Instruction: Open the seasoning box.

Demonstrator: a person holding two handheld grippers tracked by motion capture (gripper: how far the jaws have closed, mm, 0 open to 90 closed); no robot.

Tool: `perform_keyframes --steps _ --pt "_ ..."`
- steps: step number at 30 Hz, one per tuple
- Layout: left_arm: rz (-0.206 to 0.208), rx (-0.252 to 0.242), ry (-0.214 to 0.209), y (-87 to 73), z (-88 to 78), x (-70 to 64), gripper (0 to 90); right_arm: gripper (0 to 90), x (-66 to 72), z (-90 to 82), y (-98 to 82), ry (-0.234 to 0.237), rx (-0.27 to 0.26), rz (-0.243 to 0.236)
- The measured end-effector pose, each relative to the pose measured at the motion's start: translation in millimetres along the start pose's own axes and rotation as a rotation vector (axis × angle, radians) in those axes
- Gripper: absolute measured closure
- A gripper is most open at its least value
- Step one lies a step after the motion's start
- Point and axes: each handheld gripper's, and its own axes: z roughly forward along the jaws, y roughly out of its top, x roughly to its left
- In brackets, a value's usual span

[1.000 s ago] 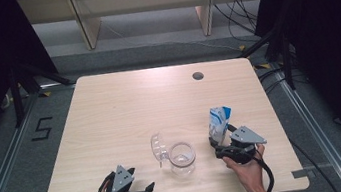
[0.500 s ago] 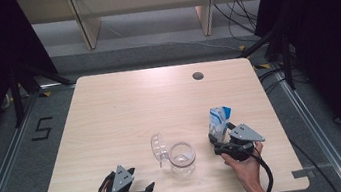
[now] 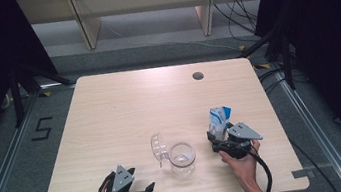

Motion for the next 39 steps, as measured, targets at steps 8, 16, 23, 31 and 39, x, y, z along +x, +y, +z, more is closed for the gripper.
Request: perform_keyframes --steps 8,16,23,31,39 --pt "0.011 0.012 0.001 0.2 -0.9 0.8 17.6 24.4 1.0 4.1 -1.1 0.016 0.016 0.006" --pt "-0.008 -0.001 0.0 -0.4 0.0 -0.4 17.7 30.0 0.8 4.6 -0.9 0.023 0.017 0.005" --pt "-0.012 0.007 0.002 -0.4 -0.4 -0.6 17.8 31.4 -1.2 4.7 -0.4 0.033 0.017 -0.014" --pt "-0.011 0.008 0.003 -0.6 -0.5 -0.5 17.9 32.6 -4.3 4.1 0.3 0.088 0.029 -0.025" --pt "-0.013 0.01 0.006 -1.1 0.3 -0.8 18.2 33.1 -10.4 5.5 0.7 0.176 0.031 -0.052"
